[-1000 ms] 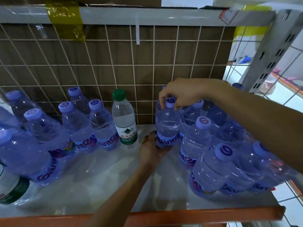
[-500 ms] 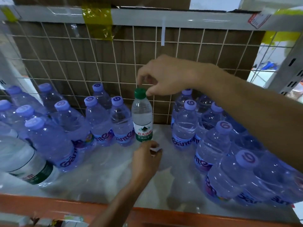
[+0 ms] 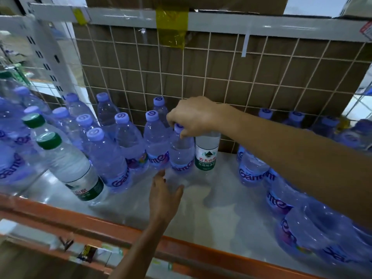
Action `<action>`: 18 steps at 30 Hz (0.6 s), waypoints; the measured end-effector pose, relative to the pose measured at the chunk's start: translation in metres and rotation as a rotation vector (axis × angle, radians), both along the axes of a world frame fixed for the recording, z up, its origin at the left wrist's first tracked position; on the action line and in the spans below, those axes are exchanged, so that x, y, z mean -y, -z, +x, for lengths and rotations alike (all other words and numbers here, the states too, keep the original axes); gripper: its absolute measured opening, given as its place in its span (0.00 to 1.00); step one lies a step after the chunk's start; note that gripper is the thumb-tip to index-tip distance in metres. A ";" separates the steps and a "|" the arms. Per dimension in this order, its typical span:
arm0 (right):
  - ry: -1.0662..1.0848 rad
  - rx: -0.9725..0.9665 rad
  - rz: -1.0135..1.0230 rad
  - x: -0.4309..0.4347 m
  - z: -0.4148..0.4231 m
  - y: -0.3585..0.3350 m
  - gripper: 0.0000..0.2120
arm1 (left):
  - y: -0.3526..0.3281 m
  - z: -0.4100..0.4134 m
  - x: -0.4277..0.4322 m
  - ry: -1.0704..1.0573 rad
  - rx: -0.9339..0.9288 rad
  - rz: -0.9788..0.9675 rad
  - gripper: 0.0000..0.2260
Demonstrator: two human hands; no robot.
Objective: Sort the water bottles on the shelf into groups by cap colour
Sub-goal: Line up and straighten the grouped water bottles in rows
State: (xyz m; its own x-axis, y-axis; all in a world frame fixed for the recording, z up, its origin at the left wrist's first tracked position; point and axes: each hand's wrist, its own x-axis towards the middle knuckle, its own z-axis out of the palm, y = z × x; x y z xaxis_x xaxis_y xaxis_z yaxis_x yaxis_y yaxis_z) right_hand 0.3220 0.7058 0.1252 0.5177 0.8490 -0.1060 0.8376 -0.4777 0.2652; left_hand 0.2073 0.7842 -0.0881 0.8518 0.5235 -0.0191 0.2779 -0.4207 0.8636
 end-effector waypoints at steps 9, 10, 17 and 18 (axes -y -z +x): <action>0.040 -0.249 0.005 0.062 -0.029 -0.012 0.11 | -0.006 -0.011 0.030 0.245 0.082 -0.012 0.24; 0.063 -0.265 -0.003 0.071 -0.032 -0.013 0.12 | -0.009 -0.012 0.039 0.282 0.074 -0.045 0.23; 0.221 -0.305 -0.035 0.134 -0.035 -0.014 0.12 | -0.010 0.007 0.094 0.487 0.010 0.035 0.26; 0.242 -0.308 -0.032 0.143 -0.036 -0.014 0.12 | -0.007 0.011 0.100 0.510 0.001 0.055 0.28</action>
